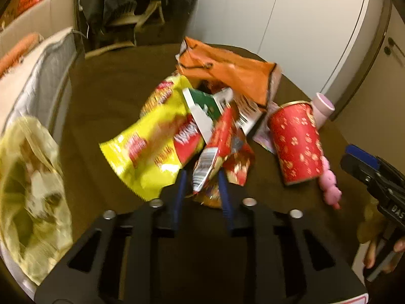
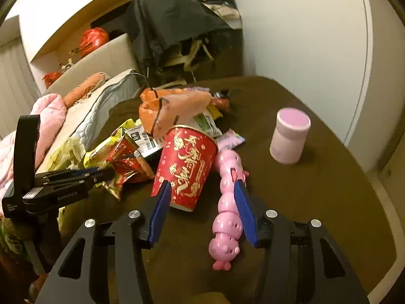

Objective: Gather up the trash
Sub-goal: 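Grasp the red wrapper with the left tool while the right tool grasps the red cup, then lift the red wrapper with the left tool while the right tool lifts the red cup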

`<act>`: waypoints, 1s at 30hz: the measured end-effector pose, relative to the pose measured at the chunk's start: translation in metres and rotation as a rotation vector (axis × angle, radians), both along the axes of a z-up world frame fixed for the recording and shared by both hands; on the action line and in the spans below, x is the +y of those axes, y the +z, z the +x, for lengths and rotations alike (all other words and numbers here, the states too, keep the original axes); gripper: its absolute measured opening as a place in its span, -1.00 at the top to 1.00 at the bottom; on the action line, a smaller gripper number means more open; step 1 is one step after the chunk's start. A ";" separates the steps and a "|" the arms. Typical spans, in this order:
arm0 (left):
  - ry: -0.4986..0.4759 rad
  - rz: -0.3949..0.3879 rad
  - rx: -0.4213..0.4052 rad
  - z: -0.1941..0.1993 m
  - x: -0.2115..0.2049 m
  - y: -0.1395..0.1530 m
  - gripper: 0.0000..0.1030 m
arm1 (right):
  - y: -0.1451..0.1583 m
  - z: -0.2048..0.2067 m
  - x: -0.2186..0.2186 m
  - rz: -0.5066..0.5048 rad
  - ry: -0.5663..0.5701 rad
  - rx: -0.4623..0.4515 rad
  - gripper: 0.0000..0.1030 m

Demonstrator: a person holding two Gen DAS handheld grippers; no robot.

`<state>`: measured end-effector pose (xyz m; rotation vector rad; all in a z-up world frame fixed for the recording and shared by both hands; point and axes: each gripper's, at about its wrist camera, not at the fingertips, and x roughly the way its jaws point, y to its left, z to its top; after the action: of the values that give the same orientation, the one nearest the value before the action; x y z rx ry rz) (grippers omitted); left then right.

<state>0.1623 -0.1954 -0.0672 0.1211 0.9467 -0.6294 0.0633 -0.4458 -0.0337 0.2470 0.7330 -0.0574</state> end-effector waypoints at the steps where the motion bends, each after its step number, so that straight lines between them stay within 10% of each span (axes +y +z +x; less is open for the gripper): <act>1: 0.002 -0.005 0.006 -0.004 0.002 0.000 0.68 | -0.001 0.003 0.003 -0.003 0.016 0.016 0.06; 30: 0.080 -0.044 0.026 -0.050 0.035 0.011 0.70 | -0.023 0.060 0.032 -0.028 0.058 0.101 -0.01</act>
<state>0.1122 -0.1607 -0.0565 0.0355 0.9574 -0.5785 0.1238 -0.4139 -0.0571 0.1975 0.8388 -0.0252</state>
